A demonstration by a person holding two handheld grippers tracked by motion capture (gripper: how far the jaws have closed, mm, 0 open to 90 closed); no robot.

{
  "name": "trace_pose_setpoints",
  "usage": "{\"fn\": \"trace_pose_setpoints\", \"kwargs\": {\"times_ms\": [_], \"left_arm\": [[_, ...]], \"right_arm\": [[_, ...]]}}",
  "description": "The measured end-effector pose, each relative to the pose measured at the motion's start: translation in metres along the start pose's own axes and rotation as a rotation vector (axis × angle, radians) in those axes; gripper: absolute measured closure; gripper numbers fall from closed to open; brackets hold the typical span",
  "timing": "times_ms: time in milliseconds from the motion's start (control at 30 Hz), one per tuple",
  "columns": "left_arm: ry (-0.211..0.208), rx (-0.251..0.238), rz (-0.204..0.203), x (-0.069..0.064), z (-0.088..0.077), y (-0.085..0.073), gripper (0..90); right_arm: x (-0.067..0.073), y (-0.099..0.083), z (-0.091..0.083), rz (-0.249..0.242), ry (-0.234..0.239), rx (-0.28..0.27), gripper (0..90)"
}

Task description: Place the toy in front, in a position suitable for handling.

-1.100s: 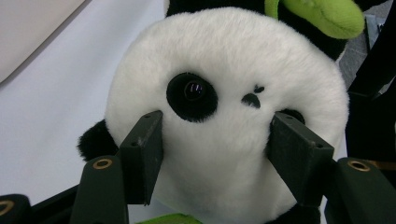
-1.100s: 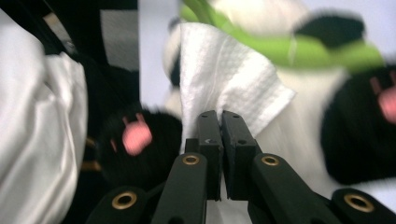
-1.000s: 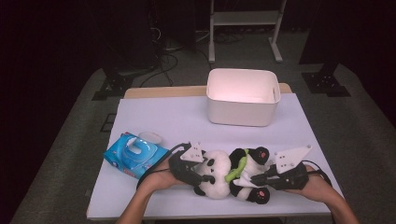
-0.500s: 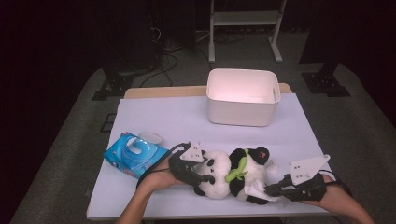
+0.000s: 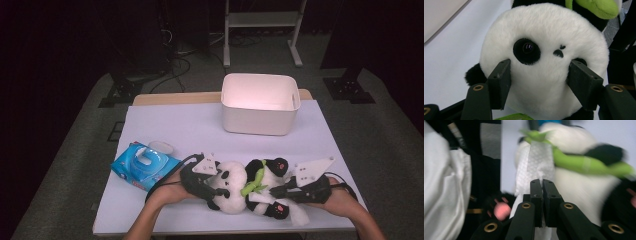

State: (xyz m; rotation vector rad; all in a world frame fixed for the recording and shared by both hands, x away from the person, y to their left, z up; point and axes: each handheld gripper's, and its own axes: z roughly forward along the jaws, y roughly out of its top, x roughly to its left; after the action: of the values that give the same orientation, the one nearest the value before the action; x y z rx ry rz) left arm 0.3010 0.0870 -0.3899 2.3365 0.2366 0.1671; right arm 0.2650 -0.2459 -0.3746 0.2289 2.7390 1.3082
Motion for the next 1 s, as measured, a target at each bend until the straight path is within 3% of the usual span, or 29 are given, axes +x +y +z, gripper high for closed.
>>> {"fn": "trace_pose_setpoints", "kwargs": {"times_ms": [33, 67, 200, 367, 500, 533, 633, 733, 800, 1000], "left_arm": [[0.0, 0.001, 0.002, 0.0, 0.0, 0.0, 36.7], [-0.001, 0.007, 0.005, 0.0, 0.0, 0.0, 36.7], [-0.002, 0.009, 0.005, 0.0, 0.0, 0.001, 36.7], [-0.001, 0.005, -0.002, 0.0, -0.001, -0.001, 36.6], [-0.004, 0.001, 0.001, -0.001, -0.001, -0.002, 36.6], [-0.004, 0.007, 0.012, -0.001, -0.001, -0.001, 36.6], [-0.005, 0.006, 0.007, -0.001, -0.001, -0.001, 36.6], [-0.008, 0.01, 0.009, 0.0, -0.001, -0.001, 36.5], [-0.008, 0.011, 0.009, 0.0, -0.001, -0.001, 36.5], [-0.006, 0.012, 0.017, -0.001, -0.001, -0.001, 36.5]], "right_arm": [[0.0, 0.0, 0.0, 0.0, 0.0, 0.0, 86.6], [-0.007, -0.007, -0.008, 0.022, -0.047, -0.005, 86.6], [-0.019, -0.008, -0.01, 0.057, -0.104, -0.036, 86.6], [-0.021, 0.004, 0.005, 0.017, -0.11, -0.025, 86.6], [-0.02, 0.0, 0.005, 0.019, -0.121, -0.003, 86.6], [-0.018, -0.011, 0.002, 0.045, -0.125, 0.006, 86.7], [-0.018, -0.021, -0.002, 0.072, -0.132, 0.015, 86.6], [-0.016, -0.027, -0.012, 0.101, -0.127, -0.017, 86.6], [-0.015, -0.015, -0.024, 0.085, -0.139, -0.076, 86.6], [-0.022, 0.014, -0.031, 0.012, -0.179, -0.09, 86.6]]}}
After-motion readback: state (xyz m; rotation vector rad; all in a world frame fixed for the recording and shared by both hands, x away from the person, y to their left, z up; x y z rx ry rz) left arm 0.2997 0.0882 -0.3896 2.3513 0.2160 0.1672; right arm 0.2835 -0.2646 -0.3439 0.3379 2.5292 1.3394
